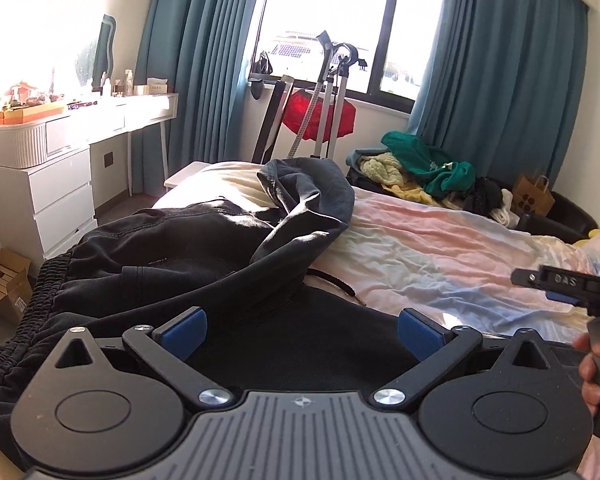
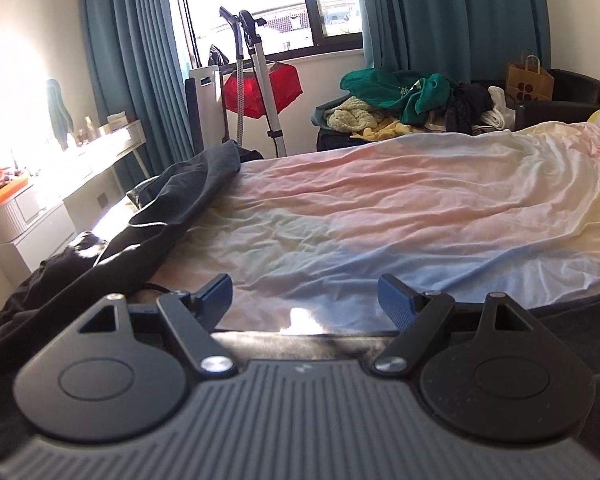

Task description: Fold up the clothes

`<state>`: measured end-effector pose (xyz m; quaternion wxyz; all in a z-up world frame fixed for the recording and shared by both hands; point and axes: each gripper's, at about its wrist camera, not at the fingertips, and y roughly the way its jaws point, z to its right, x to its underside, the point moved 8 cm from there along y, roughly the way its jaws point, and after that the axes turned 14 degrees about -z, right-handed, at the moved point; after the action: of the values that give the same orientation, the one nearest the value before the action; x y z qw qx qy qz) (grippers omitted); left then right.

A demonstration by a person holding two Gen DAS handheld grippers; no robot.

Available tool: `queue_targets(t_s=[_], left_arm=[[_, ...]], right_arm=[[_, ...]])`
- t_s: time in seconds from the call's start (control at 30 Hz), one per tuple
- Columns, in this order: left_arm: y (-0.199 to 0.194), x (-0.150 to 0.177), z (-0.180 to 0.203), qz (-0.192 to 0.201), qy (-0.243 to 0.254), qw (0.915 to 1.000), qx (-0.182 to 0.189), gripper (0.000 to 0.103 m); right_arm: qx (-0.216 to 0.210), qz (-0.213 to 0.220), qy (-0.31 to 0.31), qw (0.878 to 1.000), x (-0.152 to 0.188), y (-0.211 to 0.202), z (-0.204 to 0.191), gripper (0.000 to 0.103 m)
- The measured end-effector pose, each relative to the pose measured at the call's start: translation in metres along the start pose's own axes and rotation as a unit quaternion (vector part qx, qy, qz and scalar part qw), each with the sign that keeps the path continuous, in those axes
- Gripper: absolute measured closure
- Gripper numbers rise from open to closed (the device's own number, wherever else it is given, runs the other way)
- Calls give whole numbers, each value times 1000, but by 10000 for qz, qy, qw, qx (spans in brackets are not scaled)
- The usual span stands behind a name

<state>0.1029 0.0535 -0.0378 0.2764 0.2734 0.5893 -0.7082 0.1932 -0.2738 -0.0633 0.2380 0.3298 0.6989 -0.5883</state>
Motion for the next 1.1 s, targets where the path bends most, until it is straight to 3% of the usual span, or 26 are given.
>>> queue_targets(t_s=[0.17,0.3,0.53,0.6,0.7,0.73,0.8,0.87,0.93,1.1], left_arm=[[24,0,-6,76,8,9995,294,0],[60,-5,-9,139,127,9992,353,0],[134,-17,-26,-169,-248,9980,559,0],[147,-19,-31,-241,-354,9969,657,0],[158,-20,-35,-272,-400,9955,821,0],[161,-20,-36,-293,-417,9950,854,0],[164,-21,-37,-291,-444,9945,906,0],[162,-23,-38,-214,-459,9941,955,0],[157,-26,-39,-127,-493,9939,977,0],[128,-32,-43,216,-565,9927,1042,0]], right_arm=[[-95,-151,-16,9998,-79,95,-54,22],[37,-429,-166,9989,-143,196,-104,24],[308,-332,117,9989,-196,312,-125,27],[376,-341,191,9985,-198,338,-122,47],[369,-732,539,9952,-191,371,-120,73],[324,-843,587,9942,-188,376,-123,98],[531,-644,204,9963,-191,369,-139,99],[760,-48,-266,9967,-202,342,-158,100],[587,396,-446,9965,-215,306,-173,100],[-418,1077,-863,9895,-229,194,-217,100]])
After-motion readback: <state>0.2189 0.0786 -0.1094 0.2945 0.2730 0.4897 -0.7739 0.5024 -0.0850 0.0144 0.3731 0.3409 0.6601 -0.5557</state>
